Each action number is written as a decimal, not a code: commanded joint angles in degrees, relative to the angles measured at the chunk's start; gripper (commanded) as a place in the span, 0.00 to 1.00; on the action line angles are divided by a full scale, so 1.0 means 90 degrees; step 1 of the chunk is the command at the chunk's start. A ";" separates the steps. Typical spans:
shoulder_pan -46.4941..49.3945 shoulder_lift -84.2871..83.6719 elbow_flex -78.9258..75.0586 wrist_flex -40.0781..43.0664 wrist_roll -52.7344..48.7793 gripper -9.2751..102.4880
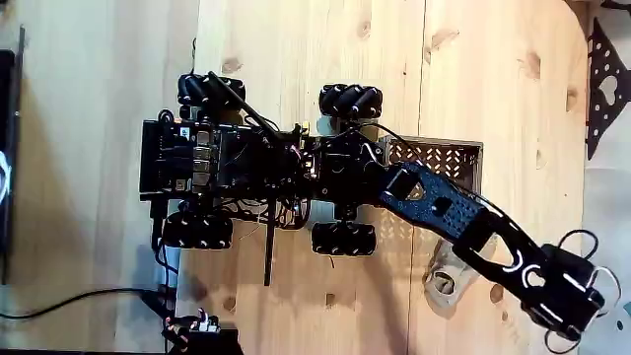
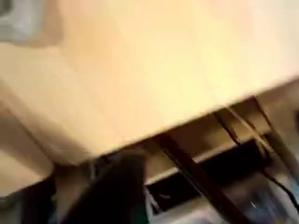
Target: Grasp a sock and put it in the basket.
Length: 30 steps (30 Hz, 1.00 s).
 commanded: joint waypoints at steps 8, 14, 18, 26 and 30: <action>0.0527 -0.0840 -0.0029 0.0156 -0.0908 0.40; 0.0771 0.0146 0.2676 -0.2187 -0.1396 0.40; 0.0889 -0.0068 0.2822 -0.2275 -0.1650 0.41; 0.1064 -0.0059 0.4092 -0.3154 -0.2793 0.41; 0.1074 -0.0381 0.4121 -0.3242 -0.3105 0.41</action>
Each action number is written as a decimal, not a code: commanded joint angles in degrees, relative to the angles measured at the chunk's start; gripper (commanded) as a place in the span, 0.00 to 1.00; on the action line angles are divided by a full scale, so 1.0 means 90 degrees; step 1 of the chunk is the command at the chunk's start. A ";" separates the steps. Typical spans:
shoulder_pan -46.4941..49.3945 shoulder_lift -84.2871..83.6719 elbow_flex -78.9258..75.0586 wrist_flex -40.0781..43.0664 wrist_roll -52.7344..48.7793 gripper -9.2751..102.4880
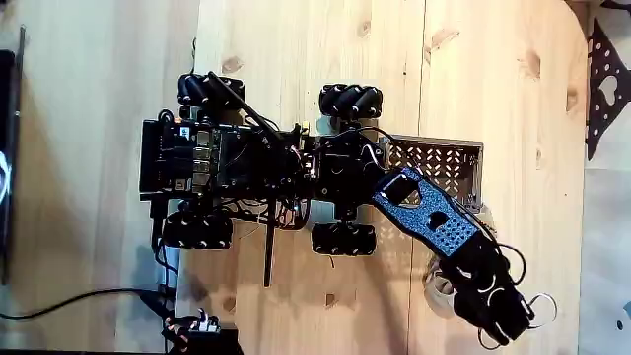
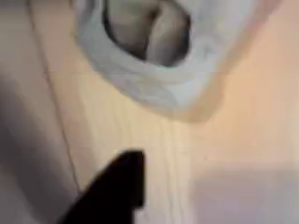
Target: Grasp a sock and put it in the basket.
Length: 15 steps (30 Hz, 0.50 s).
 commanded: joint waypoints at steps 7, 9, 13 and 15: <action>-0.0049 -0.0527 0.0010 -0.0449 -0.0479 0.41; -0.0020 -0.0723 0.0010 -0.0654 -0.0566 0.41; 0.0088 -0.1123 0.0010 -0.1035 -0.0869 0.41; 0.0146 -0.1309 0.0010 -0.1221 -0.1016 0.41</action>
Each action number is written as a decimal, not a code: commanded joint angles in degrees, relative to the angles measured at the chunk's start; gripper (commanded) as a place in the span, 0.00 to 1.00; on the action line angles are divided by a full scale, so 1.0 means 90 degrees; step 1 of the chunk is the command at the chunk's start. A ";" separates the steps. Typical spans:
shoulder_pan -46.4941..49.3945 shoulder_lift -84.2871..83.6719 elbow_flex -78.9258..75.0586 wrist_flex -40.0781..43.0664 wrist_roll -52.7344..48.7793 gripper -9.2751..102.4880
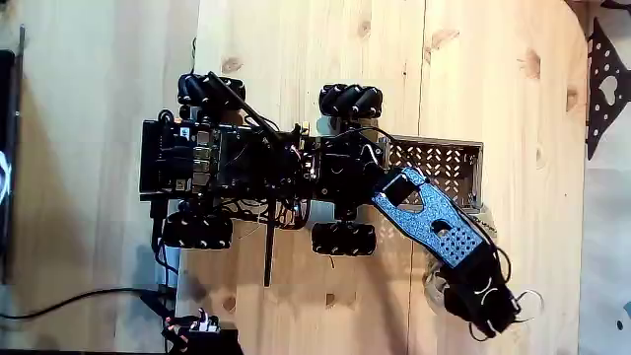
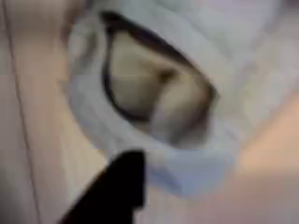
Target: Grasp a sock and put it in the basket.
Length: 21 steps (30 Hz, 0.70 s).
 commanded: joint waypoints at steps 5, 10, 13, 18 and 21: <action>0.0205 -0.0469 0.0010 -0.0635 -0.0693 0.41; 0.0264 -0.0801 0.0010 -0.0986 -0.1123 0.23; 0.0254 -0.0830 0.0010 -0.1094 -0.1162 0.08; 0.0000 -0.0381 0.0010 -0.0811 -0.0723 0.08; -0.0332 0.0293 0.0010 -0.0127 0.0029 0.08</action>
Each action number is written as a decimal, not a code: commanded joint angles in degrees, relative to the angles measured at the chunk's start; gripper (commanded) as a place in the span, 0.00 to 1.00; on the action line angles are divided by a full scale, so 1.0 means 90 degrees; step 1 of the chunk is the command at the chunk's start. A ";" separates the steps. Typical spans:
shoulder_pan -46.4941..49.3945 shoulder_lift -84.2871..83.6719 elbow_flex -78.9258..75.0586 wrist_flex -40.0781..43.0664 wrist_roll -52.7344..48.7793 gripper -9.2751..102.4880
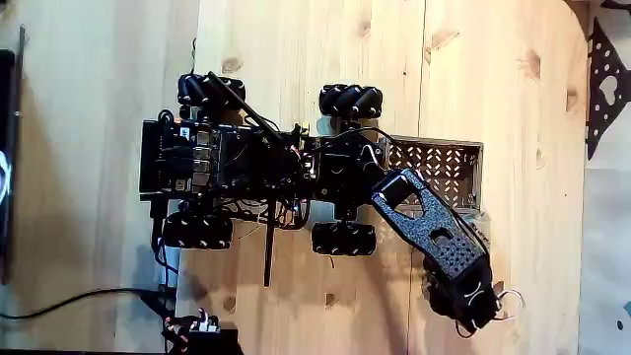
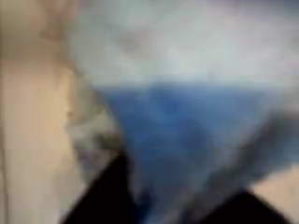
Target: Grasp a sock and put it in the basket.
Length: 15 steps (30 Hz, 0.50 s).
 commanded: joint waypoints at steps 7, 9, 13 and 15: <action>-0.1416 0.2773 0.0020 0.2432 0.2344 0.08; -0.1729 0.3174 0.0020 0.2676 0.2705 0.08; -0.2314 0.3838 0.0020 0.2891 0.3350 0.08; -0.2627 0.4150 0.0020 0.2959 0.3672 0.08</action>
